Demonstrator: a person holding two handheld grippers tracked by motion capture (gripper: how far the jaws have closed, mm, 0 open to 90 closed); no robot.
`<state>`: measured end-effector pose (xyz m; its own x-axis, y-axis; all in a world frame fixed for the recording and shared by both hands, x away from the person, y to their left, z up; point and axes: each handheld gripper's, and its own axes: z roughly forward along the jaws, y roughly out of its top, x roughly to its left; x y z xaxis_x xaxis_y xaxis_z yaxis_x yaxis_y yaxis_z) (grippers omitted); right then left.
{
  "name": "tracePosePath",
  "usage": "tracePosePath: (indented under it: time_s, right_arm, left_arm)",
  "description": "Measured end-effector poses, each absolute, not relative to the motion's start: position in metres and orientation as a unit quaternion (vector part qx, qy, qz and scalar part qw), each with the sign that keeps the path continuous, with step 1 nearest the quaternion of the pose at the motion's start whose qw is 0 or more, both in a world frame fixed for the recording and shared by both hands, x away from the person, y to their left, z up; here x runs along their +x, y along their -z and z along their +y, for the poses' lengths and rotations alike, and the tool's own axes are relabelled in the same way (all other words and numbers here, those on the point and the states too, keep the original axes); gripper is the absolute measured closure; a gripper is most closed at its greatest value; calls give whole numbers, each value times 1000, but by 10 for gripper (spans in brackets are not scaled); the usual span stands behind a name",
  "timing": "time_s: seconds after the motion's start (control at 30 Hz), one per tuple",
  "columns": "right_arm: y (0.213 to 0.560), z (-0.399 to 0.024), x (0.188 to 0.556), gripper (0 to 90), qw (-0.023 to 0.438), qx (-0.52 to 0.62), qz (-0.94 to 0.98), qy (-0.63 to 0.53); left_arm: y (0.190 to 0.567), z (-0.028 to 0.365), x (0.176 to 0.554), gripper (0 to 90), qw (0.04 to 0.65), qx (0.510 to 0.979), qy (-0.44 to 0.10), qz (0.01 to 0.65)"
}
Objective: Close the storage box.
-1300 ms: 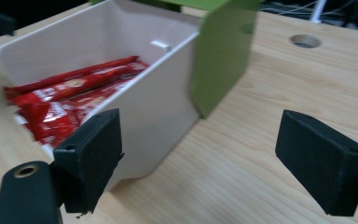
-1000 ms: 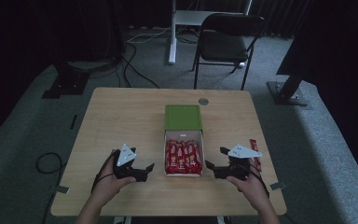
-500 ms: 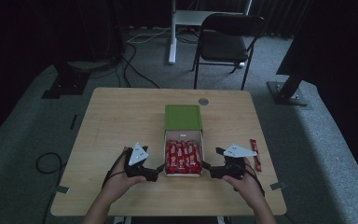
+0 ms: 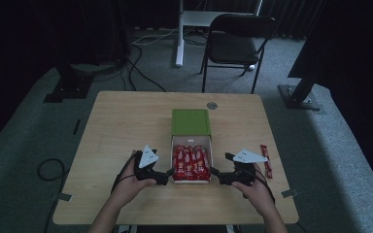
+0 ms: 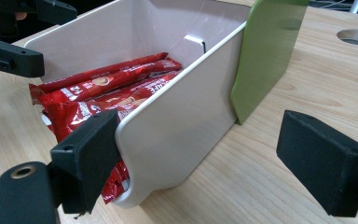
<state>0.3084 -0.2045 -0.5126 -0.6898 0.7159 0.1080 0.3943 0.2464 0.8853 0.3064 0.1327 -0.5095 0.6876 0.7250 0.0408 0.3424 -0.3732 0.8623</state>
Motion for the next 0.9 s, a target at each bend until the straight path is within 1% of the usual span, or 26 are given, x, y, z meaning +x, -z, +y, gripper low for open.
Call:
tracePosePath:
  time_s: [0.9]
  right_arm:
    - [511,-204,323,133,165,373,768,-493]
  left_arm:
    - [507,129,322,38,439,803,-210,344]
